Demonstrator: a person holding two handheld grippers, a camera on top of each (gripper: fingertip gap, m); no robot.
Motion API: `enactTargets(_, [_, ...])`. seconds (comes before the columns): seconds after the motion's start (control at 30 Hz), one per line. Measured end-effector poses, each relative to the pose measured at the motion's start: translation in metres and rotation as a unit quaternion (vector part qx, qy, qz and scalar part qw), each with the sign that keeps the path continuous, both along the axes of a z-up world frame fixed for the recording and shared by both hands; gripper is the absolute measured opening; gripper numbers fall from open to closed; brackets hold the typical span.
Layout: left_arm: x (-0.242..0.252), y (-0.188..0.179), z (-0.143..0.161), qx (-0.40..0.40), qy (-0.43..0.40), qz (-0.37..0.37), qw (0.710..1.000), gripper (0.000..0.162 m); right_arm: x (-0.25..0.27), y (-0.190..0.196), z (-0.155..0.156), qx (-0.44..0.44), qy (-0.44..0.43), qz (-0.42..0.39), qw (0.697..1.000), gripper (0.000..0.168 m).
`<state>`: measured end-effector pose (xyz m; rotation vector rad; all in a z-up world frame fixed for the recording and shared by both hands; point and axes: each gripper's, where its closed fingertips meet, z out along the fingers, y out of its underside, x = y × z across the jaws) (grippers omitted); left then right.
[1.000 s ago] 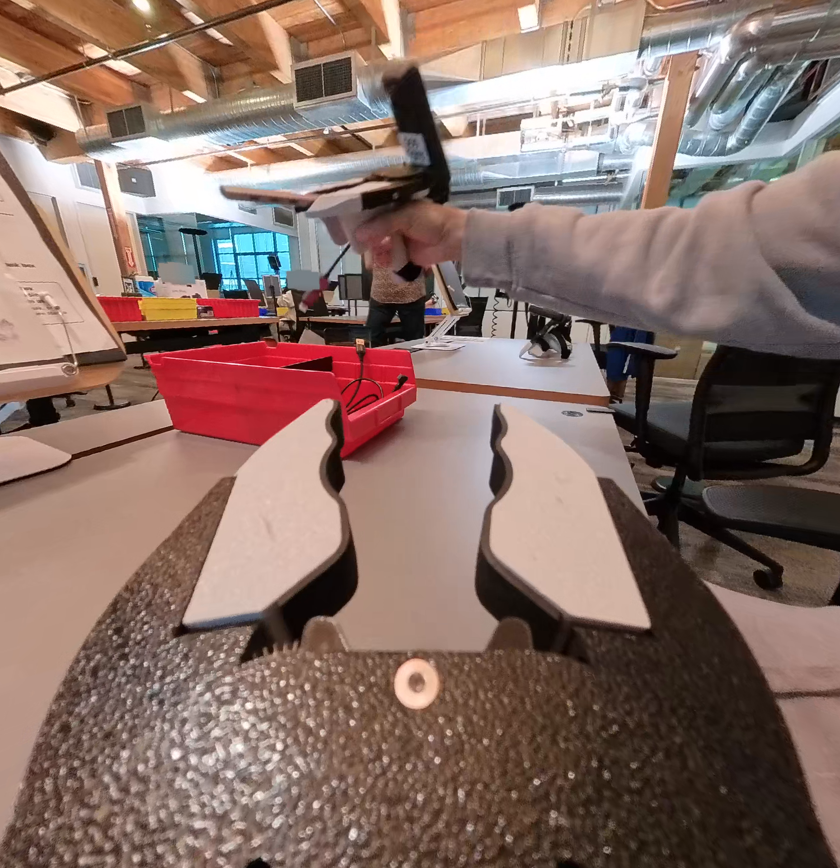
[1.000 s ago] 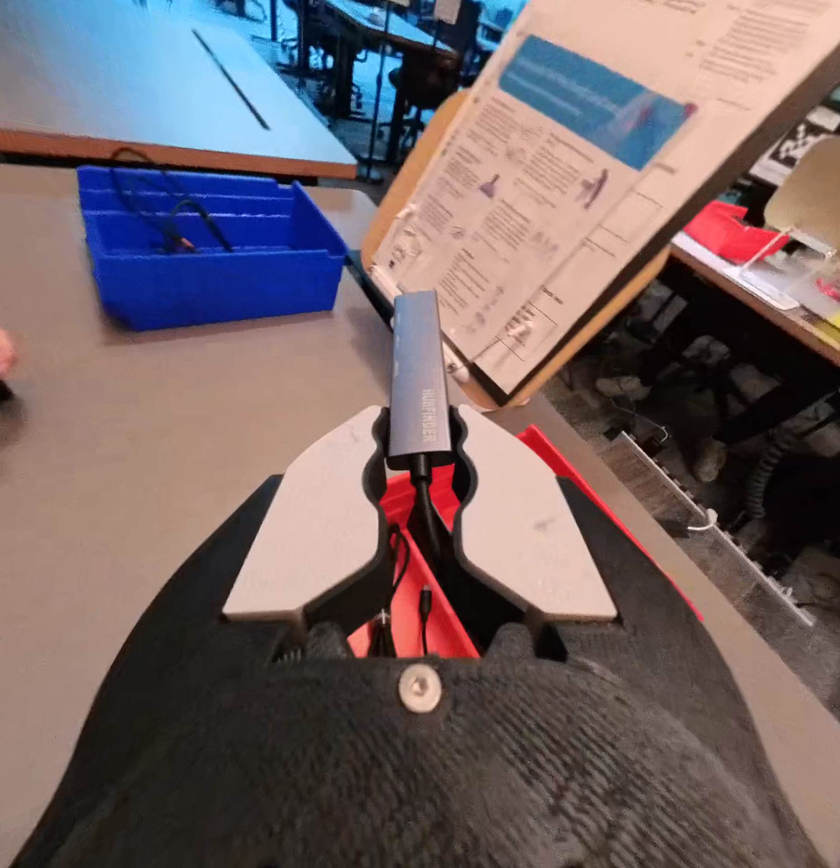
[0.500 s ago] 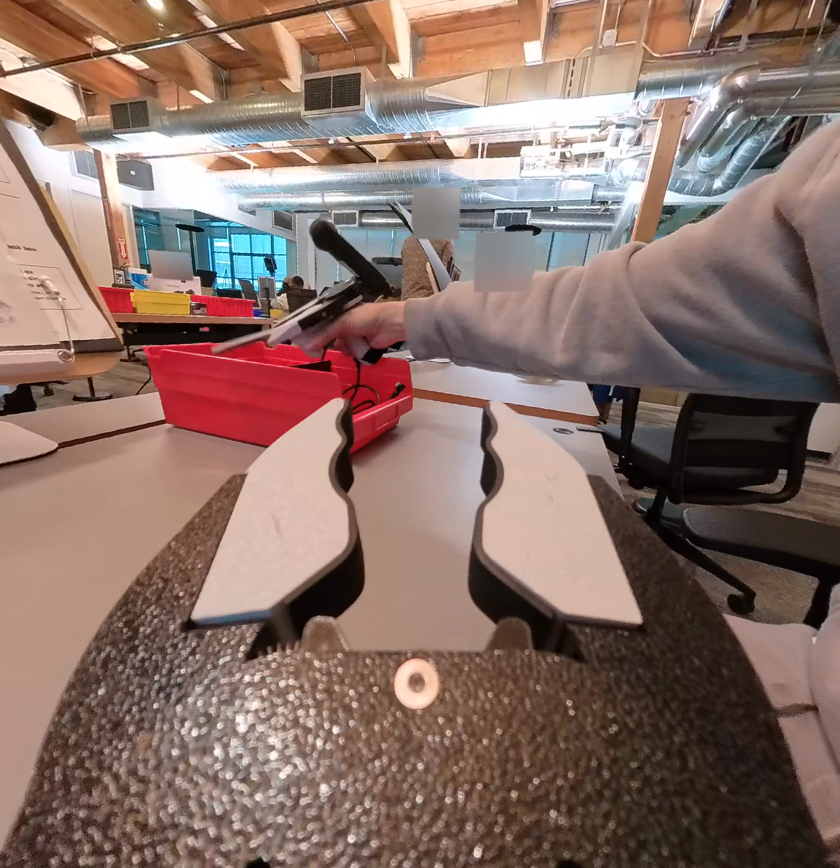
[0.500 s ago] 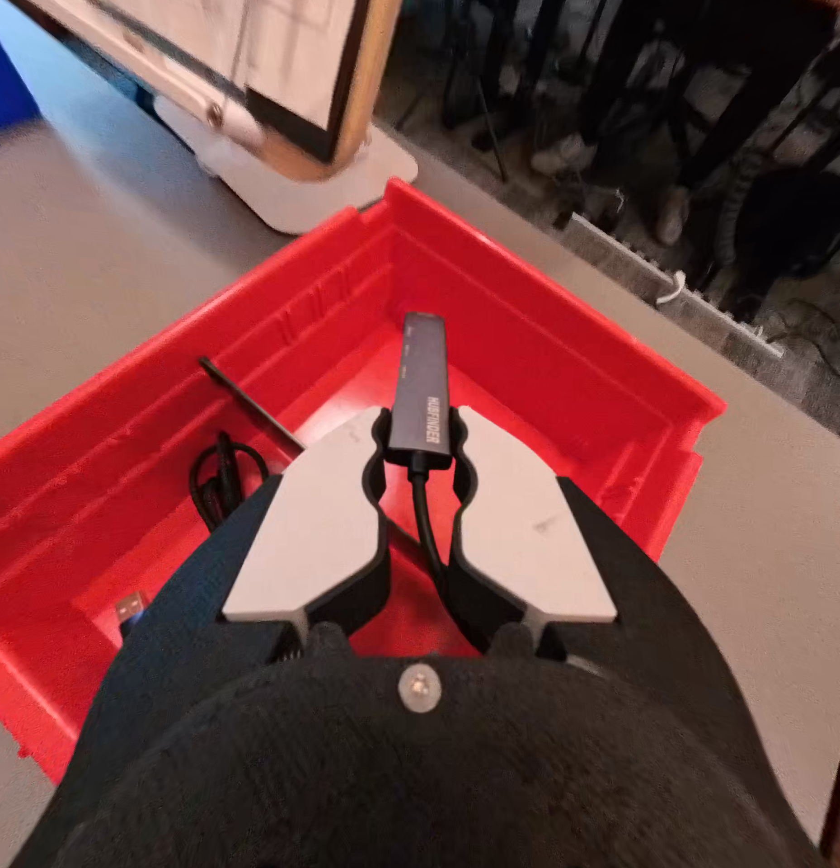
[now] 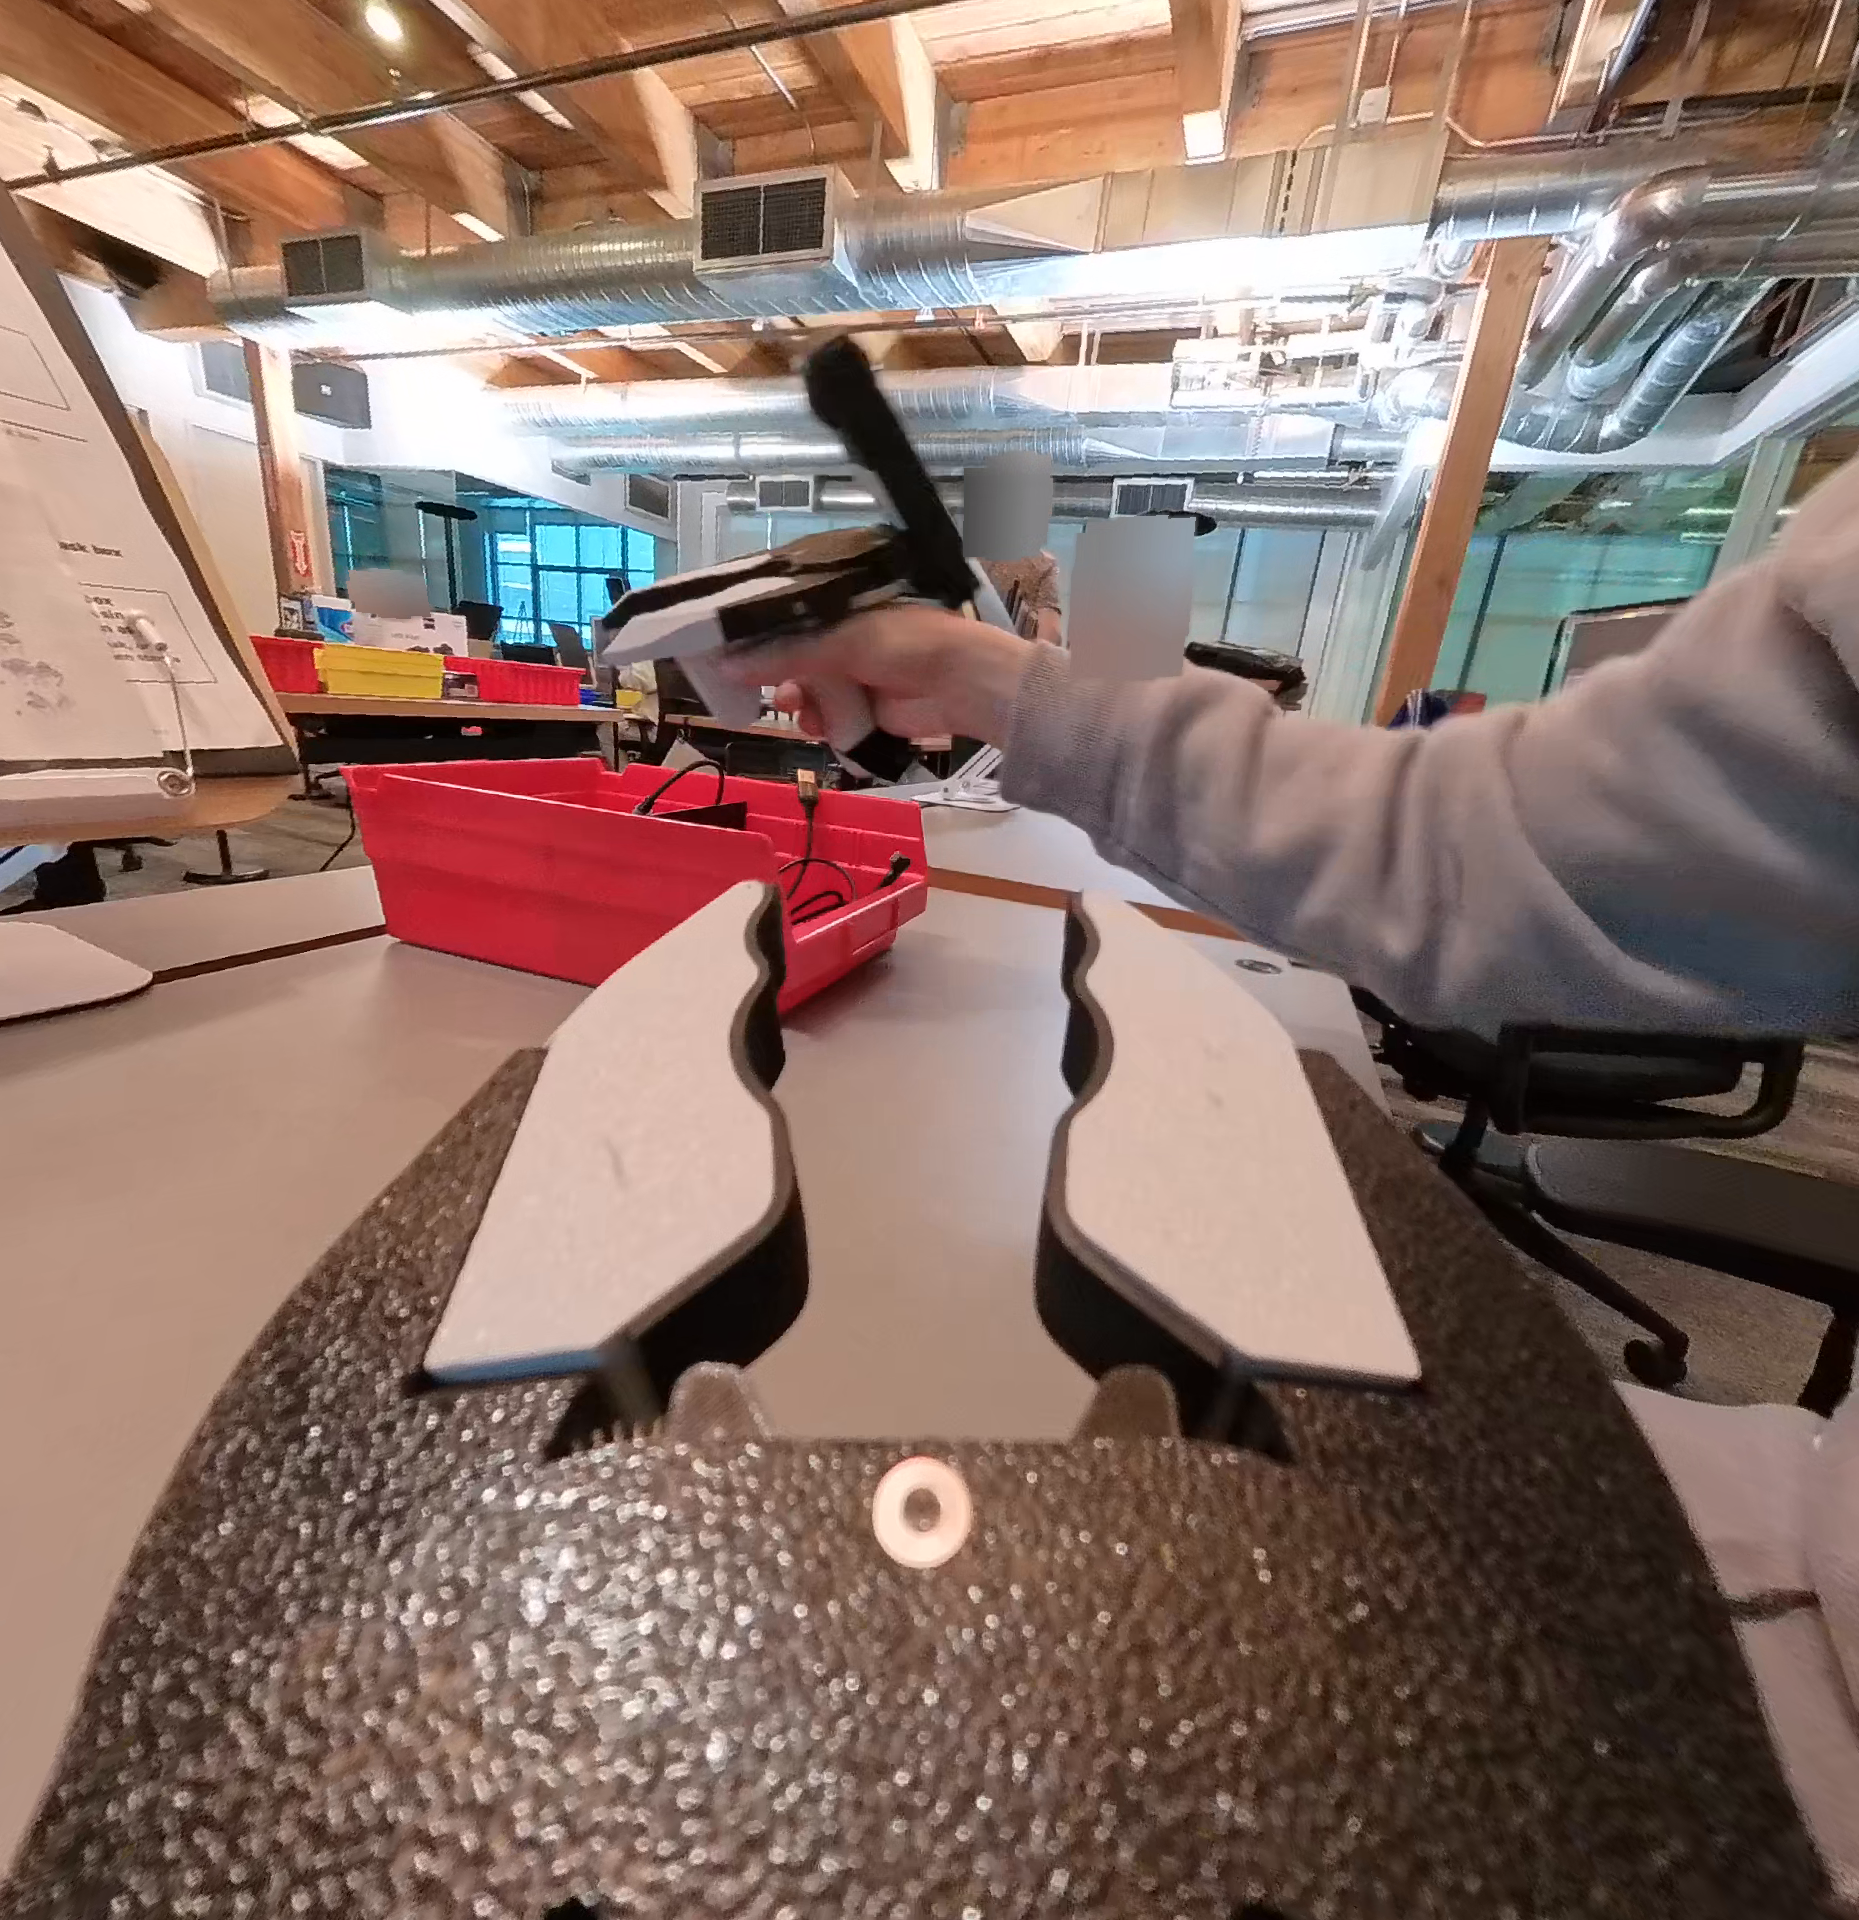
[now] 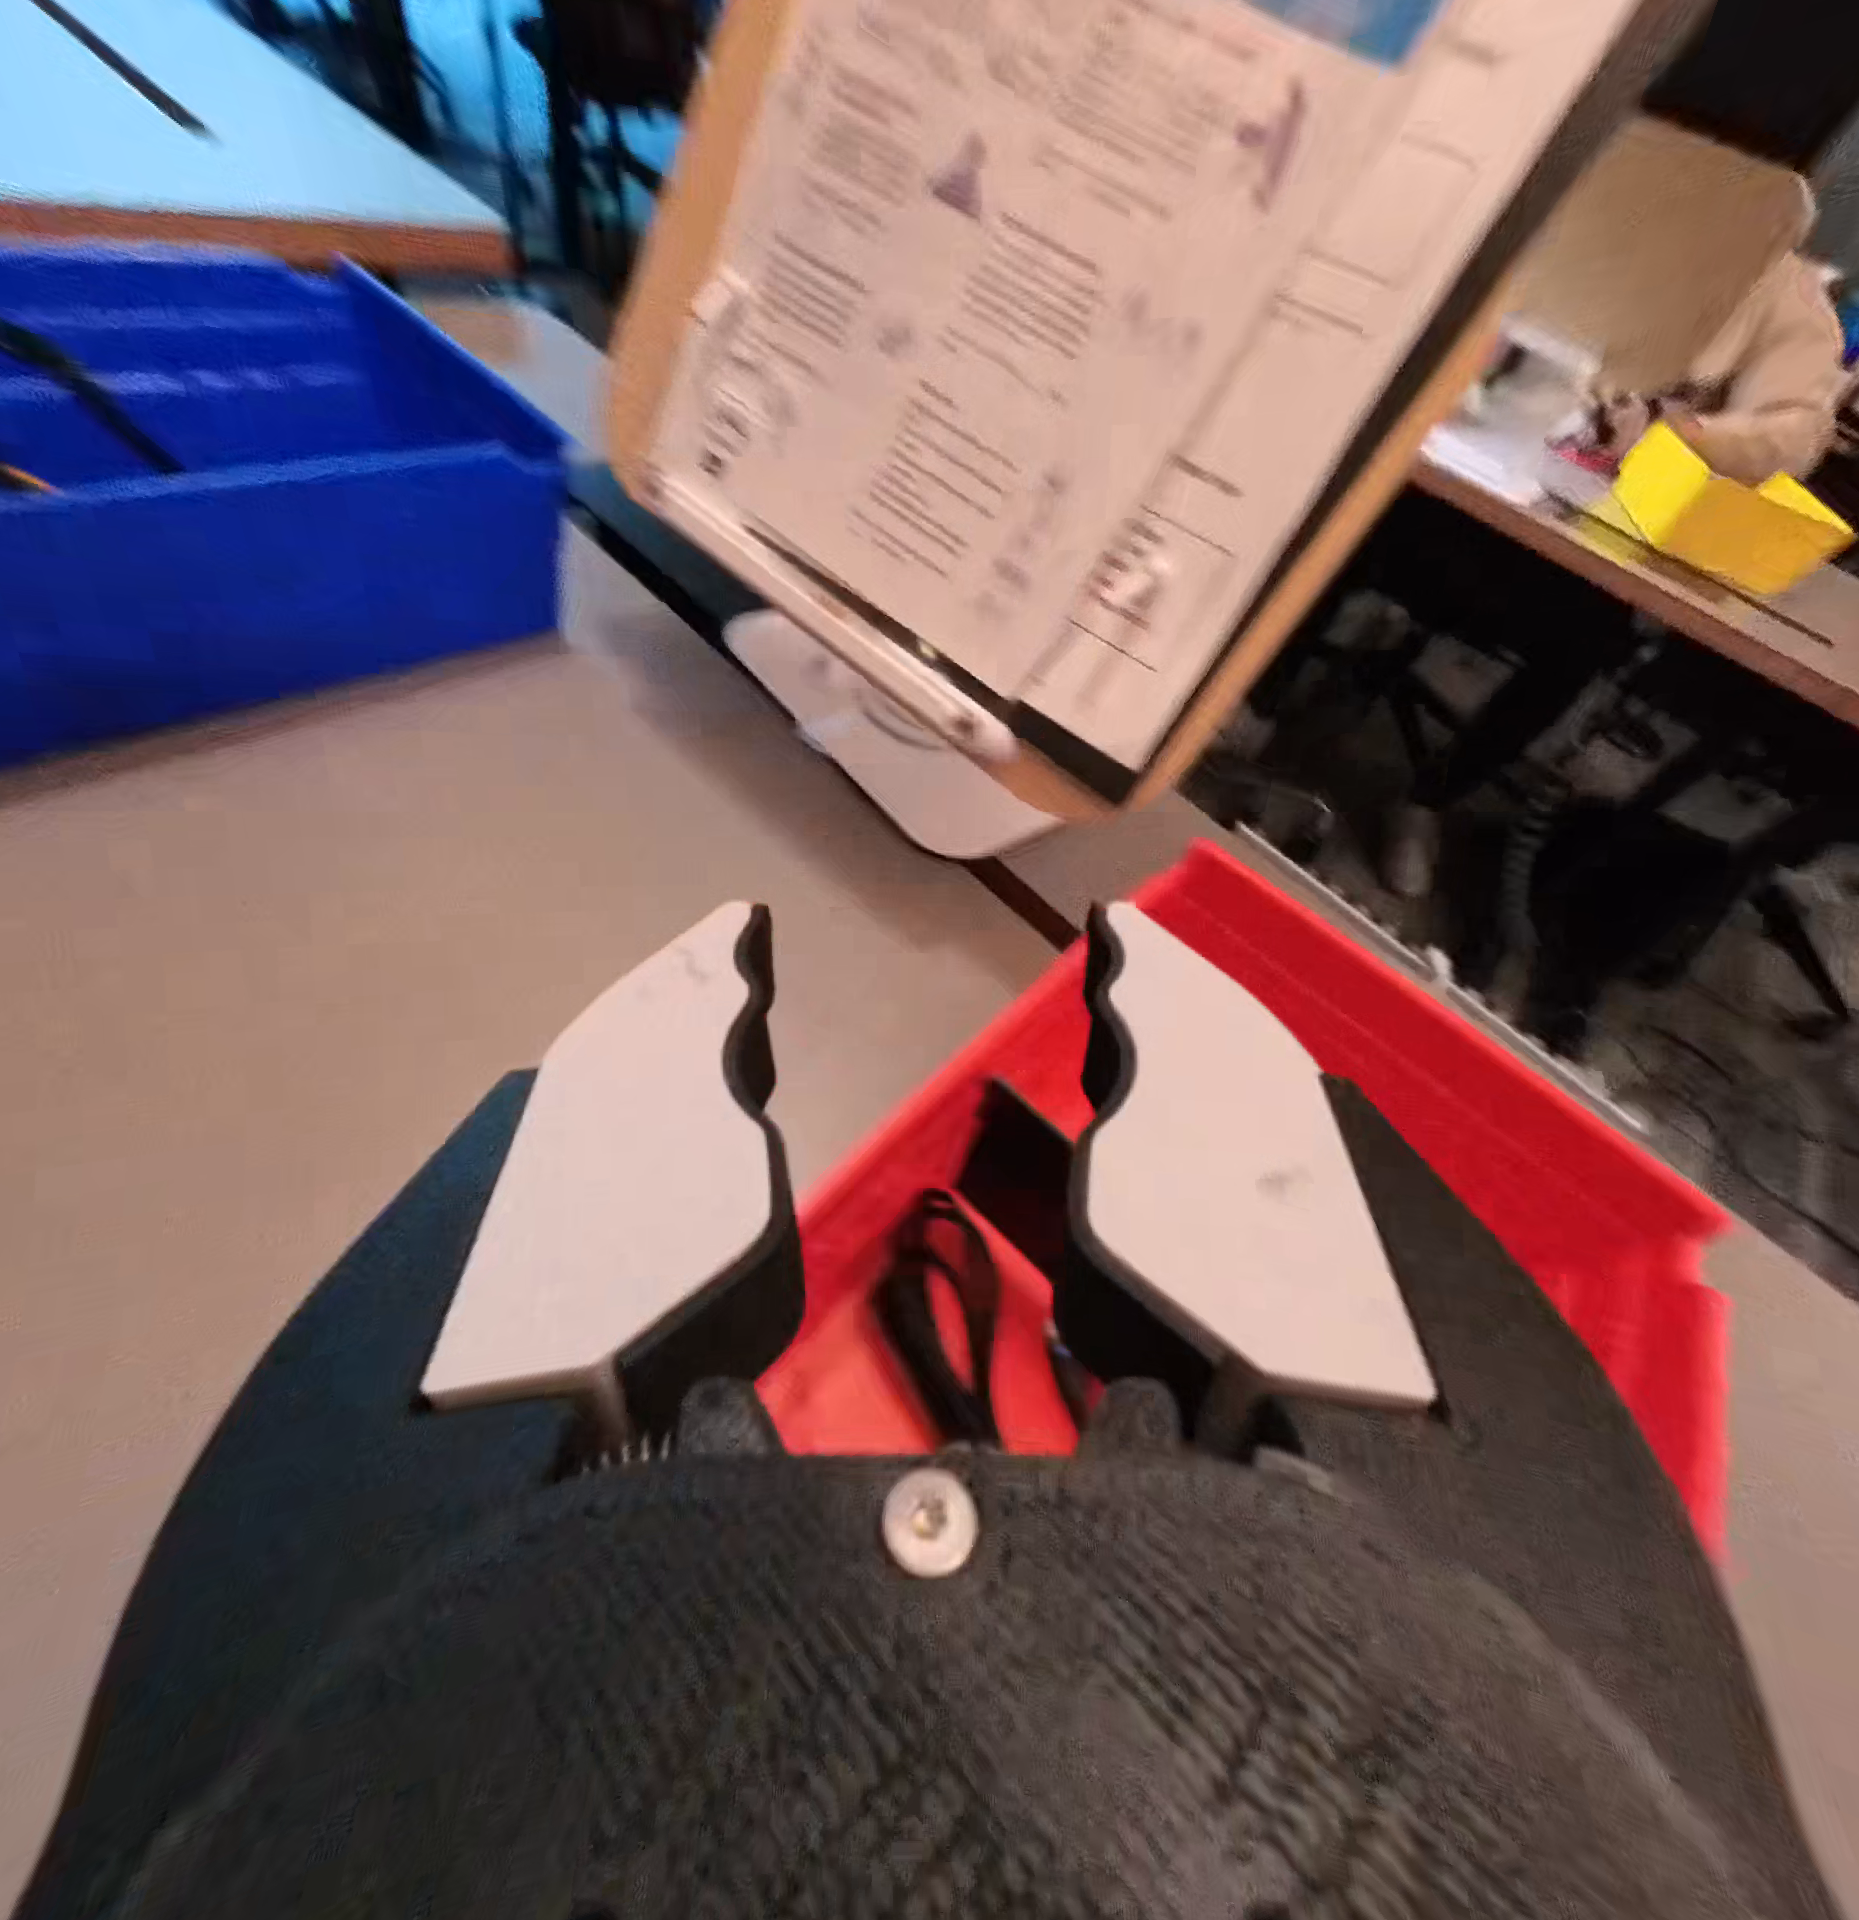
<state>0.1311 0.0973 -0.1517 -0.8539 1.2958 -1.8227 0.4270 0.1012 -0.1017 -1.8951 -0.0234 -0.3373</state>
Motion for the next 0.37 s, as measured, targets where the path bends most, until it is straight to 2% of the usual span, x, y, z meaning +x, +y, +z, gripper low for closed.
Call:
enactTargets(0.1, [-0.001, 0.000, 0.008, 0.002, 0.009, 0.006, 1.000, 0.052, -0.084, -0.003, -0.005, 0.067, 0.019, 0.067, 0.995, 0.051])
enactTargets(0.2, [-0.004, 0.019, 0.023, 0.047, 0.039, 0.053, 0.997, 0.054, -0.130, -0.013, -0.030, 0.061, 0.019, 0.094, 0.994, 0.048])
enactTargets(0.27, [-0.009, 0.056, 0.027, 0.104, 0.080, 0.128, 0.983, 0.052, -0.145, -0.024, -0.048, 0.026, 0.003, 0.110, 0.994, 0.048])
enactTargets(0.3, [-0.012, 0.085, 0.028, 0.143, 0.105, 0.183, 0.967, 0.051, -0.145, -0.031, -0.054, 0.007, -0.016, 0.107, 0.994, 0.047])
enactTargets(0.37, [-0.021, 0.152, 0.029, 0.246, 0.156, 0.283, 0.914, 0.051, -0.138, -0.041, -0.060, -0.006, -0.037, 0.089, 0.995, 0.047])
